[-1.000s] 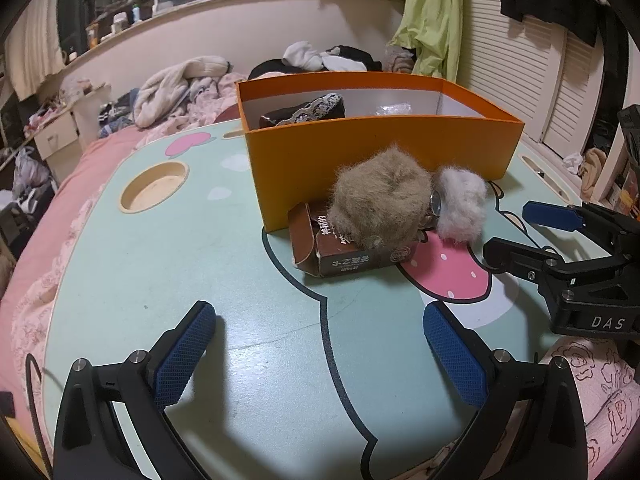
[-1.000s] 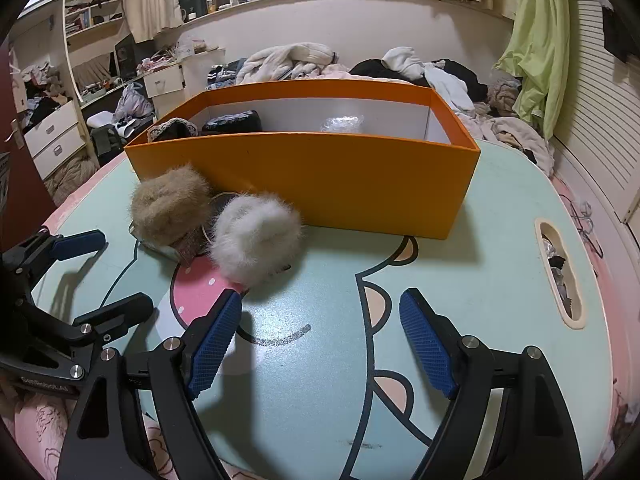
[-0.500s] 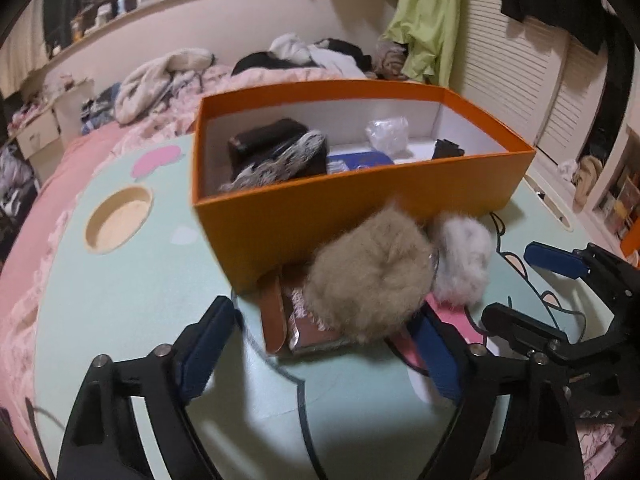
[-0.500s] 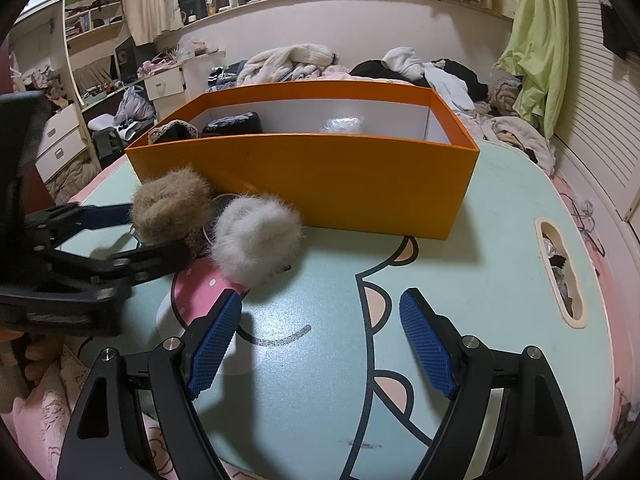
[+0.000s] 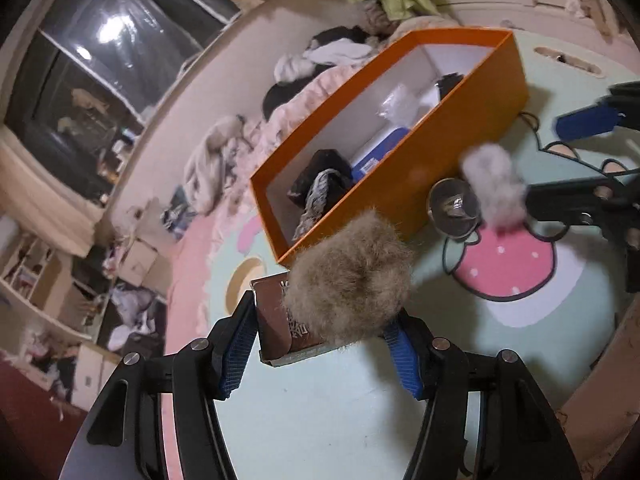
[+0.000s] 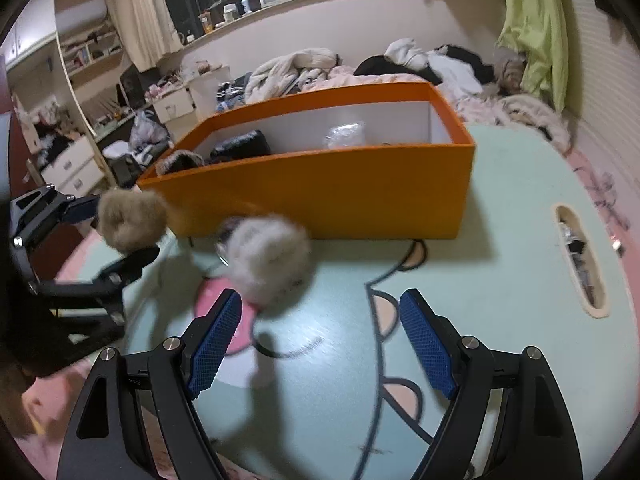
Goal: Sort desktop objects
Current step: 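Grasp the brown carton with the left tool while the right tool grasps the white plush, then drop the brown carton and white plush into the box with both tools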
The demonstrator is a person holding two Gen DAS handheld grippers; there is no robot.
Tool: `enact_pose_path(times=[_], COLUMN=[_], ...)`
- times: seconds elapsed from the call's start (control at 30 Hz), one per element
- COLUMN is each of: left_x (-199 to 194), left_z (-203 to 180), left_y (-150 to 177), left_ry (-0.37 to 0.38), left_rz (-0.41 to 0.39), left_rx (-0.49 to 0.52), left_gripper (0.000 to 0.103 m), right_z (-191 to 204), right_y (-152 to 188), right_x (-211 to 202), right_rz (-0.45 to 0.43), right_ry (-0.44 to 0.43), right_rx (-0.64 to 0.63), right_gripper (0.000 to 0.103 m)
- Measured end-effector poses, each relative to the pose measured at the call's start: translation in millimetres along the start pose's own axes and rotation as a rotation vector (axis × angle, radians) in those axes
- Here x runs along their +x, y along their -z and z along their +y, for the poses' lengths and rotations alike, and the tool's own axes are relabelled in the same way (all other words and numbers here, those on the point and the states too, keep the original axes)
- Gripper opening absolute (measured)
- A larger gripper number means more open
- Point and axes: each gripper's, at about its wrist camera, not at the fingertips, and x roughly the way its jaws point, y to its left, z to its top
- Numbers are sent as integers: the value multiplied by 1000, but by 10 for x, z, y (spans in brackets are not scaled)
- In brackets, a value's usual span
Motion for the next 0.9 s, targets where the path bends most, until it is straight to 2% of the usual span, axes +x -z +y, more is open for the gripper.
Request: enact_pose_path(times=[0.07, 0.2, 0.23, 0.27, 0.33, 0.37, 0.4, 0.43, 0.53, 0.73, 0.83, 0.9], left_x=[-9, -69, -65, -60, -49, -59, -67, -93, -113, -156, -149, -174], left_z=[92, 158, 175, 189, 193, 187, 203, 222, 391, 631, 797, 906], left_y=[28, 102, 121, 134, 160, 184, 210, 226, 262, 375, 365, 329], left_ry=[104, 221, 251, 254, 200, 136, 104, 117, 254, 429, 471, 478], left_rz=[1, -9, -1, 5, 18, 25, 21, 13, -16, -117, -169, -207], left_rx=[-86, -168, -187, -199, -194, -175, -163, -174, -290, -536, -657, -704], left_gripper=[60, 60, 60, 60, 60, 60, 60, 60, 60, 60, 60, 60], right_z=[64, 227, 250, 244, 187, 133, 90, 59, 35, 93, 142, 173], right_y=[-69, -175, -189, -188, -162, -141, -125, -108, -50, 1, -96, -203], right_x=[-14, 66, 106, 165, 242, 217, 178, 131, -1, -342, -425, -471], right_rz=[-15, -3, 14, 43, 90, 77, 63, 48, -2, -145, -197, -220], right_ry=[-18, -57, -66, -68, -83, -105, -114, -117, -121, -108, -107, -115], right_rx=[-7, -61, -64, -59, -26, -1, 16, 29, 35, 14, -5, -12], right_gripper=[81, 80, 71, 49, 26, 25, 23, 21, 20, 20, 20, 20])
